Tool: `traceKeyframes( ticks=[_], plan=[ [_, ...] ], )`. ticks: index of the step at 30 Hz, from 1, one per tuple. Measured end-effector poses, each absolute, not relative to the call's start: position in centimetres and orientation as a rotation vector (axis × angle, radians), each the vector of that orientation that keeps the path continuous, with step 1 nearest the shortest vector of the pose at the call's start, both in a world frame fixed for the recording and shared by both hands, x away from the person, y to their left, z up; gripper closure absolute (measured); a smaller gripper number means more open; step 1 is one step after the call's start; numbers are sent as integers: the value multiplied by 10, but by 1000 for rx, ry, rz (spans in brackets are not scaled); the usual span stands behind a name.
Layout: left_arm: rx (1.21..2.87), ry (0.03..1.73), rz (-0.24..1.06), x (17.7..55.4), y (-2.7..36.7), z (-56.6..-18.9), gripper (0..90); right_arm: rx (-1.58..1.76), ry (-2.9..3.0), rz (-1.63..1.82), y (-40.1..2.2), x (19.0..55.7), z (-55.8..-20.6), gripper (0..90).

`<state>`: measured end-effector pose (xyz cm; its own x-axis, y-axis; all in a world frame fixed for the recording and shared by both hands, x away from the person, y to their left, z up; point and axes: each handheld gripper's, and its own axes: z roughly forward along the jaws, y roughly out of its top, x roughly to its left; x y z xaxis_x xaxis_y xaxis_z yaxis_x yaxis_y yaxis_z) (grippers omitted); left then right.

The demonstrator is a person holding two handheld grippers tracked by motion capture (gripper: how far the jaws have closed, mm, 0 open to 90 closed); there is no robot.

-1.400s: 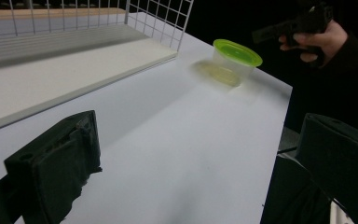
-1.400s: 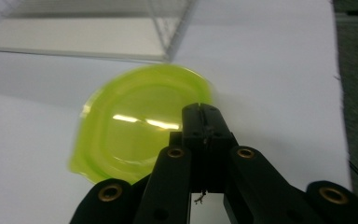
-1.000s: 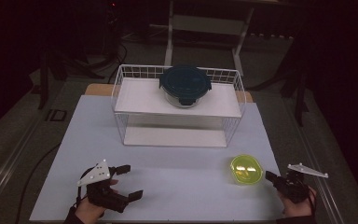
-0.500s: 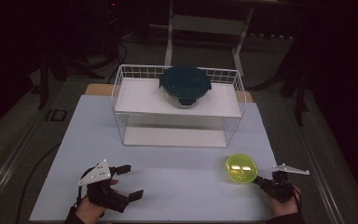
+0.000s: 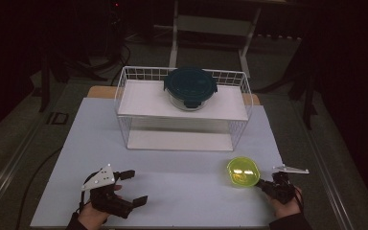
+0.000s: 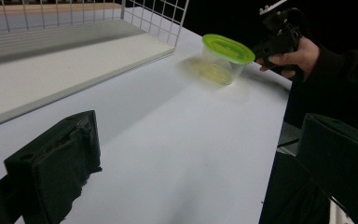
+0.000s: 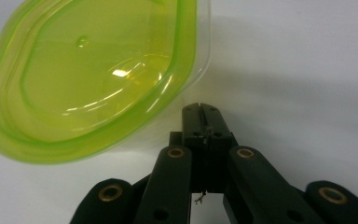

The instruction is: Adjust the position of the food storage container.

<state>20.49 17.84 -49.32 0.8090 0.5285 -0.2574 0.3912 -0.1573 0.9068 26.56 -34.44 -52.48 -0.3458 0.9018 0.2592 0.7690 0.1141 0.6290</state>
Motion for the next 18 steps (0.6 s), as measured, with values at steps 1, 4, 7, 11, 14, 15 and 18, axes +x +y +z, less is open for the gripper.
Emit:
traceKeyframes(
  ticks=[1,4,7,11,14,15,18],
  plan=[
    [1776,709,139,205,178,-493,0,1671,2205,1059,-342,266,-525,900],
    [1779,706,140,204,177,-493,0,1660,2234,1054,-335,268,-527,900],
    [1782,708,140,204,177,-493,0,1645,2269,1044,-328,270,-528,900],
    [1782,708,141,204,177,-493,0,1645,2293,1054,-321,273,-528,900],
    [1783,705,141,204,177,-493,0,1619,2322,1050,-311,274,-527,900],
    [1785,706,142,204,177,-493,0,1613,2331,1051,-308,275,-527,900],
    [1784,705,142,204,177,-493,0,1593,2348,1054,-301,276,-527,900]
  ],
)
